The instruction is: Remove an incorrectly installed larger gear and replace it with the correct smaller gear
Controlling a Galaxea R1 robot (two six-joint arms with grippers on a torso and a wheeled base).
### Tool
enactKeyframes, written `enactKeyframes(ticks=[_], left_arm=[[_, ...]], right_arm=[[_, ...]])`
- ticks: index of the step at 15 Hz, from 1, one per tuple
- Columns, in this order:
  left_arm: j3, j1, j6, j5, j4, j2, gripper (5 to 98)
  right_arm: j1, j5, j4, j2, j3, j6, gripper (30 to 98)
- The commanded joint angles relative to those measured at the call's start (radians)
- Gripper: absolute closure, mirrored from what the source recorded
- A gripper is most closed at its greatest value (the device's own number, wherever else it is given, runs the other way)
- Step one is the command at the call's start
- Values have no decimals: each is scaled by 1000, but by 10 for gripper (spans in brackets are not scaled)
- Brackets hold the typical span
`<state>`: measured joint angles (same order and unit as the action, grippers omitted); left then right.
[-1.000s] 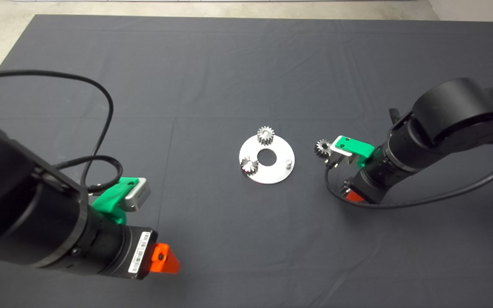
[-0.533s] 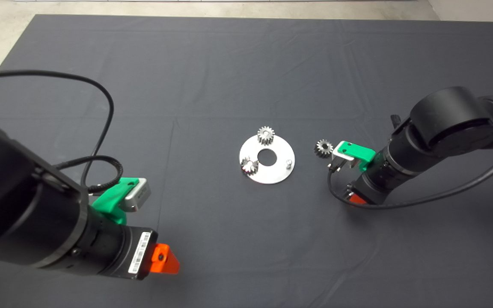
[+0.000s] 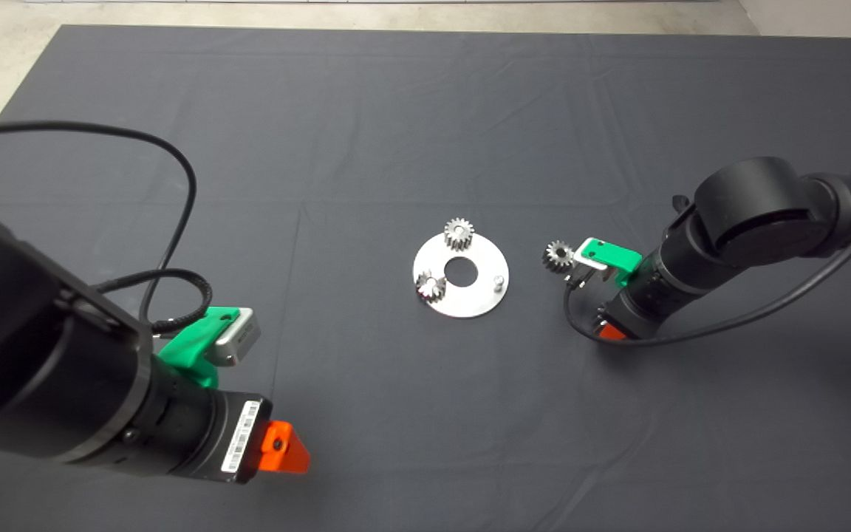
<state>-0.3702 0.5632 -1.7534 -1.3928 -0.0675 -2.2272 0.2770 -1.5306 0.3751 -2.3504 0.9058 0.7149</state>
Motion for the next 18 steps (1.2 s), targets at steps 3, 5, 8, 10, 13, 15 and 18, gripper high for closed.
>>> enactKeyframes(ticks=[3, 5, 8, 10, 13, 15, 18], left_arm=[[16, 8, -5, 0, 20, 2, 59], [16, 8, -5, 0, 20, 2, 59], [16, 8, -5, 0, 20, 2, 59], [16, 8, -5, 0, 20, 2, 59], [16, 8, -5, 0, 20, 2, 59], [16, 8, -5, 0, 20, 2, 59], [16, 8, -5, 0, 20, 2, 59]], right_arm=[[8, -111, 71, 6, 24, -33, 791], [8, -111, 71, 7, 24, -40, 790], [8, -109, 71, 7, 24, -41, 790], [8, -109, 71, 7, 19, -40, 790], [8, -111, 71, 7, 16, -40, 788], [10, -111, 70, 7, 16, -39, 778], [11, -111, 69, 6, 14, -39, 754]])
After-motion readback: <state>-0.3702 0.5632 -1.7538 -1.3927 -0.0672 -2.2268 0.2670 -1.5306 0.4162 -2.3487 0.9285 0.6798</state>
